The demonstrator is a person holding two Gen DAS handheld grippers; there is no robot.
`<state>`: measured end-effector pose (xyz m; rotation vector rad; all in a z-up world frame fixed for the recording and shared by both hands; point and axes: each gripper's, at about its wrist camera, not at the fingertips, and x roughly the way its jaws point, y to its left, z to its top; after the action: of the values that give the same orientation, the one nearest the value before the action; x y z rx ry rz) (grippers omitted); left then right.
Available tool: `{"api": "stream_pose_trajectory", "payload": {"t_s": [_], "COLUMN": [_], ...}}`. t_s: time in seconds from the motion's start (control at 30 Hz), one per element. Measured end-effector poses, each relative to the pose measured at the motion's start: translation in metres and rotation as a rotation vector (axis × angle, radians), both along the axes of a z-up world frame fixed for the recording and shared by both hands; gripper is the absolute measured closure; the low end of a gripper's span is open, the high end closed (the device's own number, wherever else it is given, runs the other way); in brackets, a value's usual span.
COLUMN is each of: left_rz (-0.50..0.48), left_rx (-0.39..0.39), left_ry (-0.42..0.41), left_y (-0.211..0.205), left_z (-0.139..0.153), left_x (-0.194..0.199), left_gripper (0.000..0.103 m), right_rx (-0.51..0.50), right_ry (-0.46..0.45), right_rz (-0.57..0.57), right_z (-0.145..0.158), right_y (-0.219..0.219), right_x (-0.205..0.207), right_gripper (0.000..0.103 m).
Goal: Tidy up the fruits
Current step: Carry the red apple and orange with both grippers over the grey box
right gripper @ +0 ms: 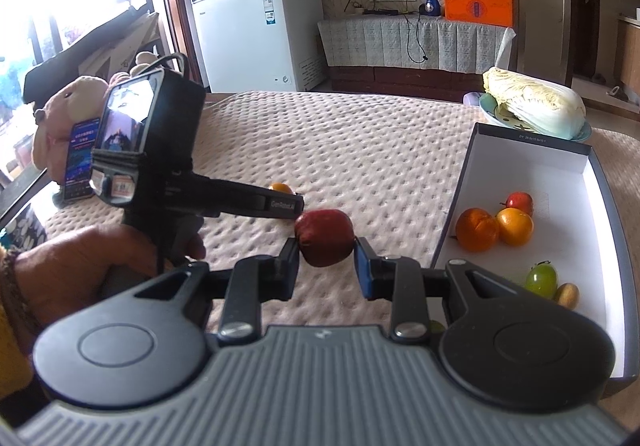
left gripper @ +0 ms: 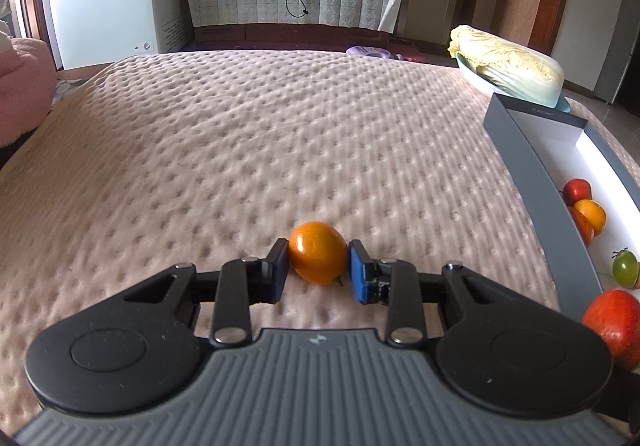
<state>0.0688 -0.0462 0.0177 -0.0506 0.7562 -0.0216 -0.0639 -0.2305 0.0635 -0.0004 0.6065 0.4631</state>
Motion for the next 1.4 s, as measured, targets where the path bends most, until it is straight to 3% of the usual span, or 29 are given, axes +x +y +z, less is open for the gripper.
{"api": "stream_pose_trajectory", "payload": {"t_s": [0.7, 1.4], "left_rz": [0.077, 0.013], "left_rx": [0.031, 0.048], "left_ry": [-0.024, -0.071], "left_y": [0.044, 0.0], "left_z": [0.025, 0.046], "left_x": [-0.017, -0.022], "left_gripper": [0.066, 0.066], "right_rx": [0.029, 0.06], "right_ry": [-0.009, -0.055], "right_rz": [0.065, 0.022], "right_z": [-0.001, 0.012], "right_y": [0.024, 0.005], "right_x": [-0.001, -0.013], "right_gripper": [0.07, 0.07]}}
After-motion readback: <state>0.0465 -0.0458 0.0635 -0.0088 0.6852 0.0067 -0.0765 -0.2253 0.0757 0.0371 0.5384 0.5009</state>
